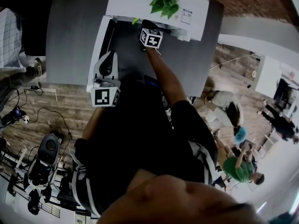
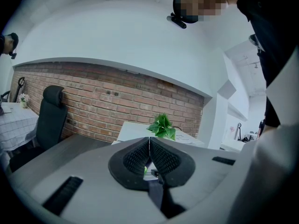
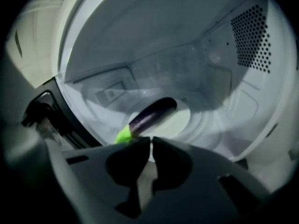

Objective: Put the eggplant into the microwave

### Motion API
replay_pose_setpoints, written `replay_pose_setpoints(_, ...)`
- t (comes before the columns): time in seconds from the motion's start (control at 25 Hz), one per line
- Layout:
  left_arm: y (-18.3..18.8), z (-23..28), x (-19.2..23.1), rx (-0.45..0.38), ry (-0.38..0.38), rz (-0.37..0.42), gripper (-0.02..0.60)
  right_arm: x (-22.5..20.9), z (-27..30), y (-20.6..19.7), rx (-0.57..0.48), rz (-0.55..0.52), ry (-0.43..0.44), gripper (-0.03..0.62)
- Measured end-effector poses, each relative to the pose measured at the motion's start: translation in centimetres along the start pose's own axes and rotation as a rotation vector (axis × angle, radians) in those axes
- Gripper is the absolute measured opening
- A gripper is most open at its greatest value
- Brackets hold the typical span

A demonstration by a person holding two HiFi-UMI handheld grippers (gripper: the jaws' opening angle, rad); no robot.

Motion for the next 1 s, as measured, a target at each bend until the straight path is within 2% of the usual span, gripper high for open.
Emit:
replay_pose_setpoints(0.28, 0.2, 0.1, -0.1, -0.002, 0.003, 0.006, 0.037, 0.3, -1.0, 0.7, -0.027, -0.009, 0.0, 0.04)
replay_pose_setpoints(0.56, 0.4, -0.6, -1.4, -0.04, -0.019, 0.0, 0.037, 0.2, -3.5, 0.6, -0.04, 0.005, 0.01, 0.04)
replay_pose_setpoints(1.0, 0.4, -2.9, -5.6, -0.082, -0.053, 0.028, 0.037, -0.1, -9.7, -1.3, -0.041, 0.018, 0.062, 0.038)
Point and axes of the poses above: the fingertips, and each gripper's own axes: z forward along the fingers, x to its left, y out of its top, the point moved 6 cm from there along -z, backward along the fingers, and after that the axes turned 5 degrees about -z, right-handed, at the moved point
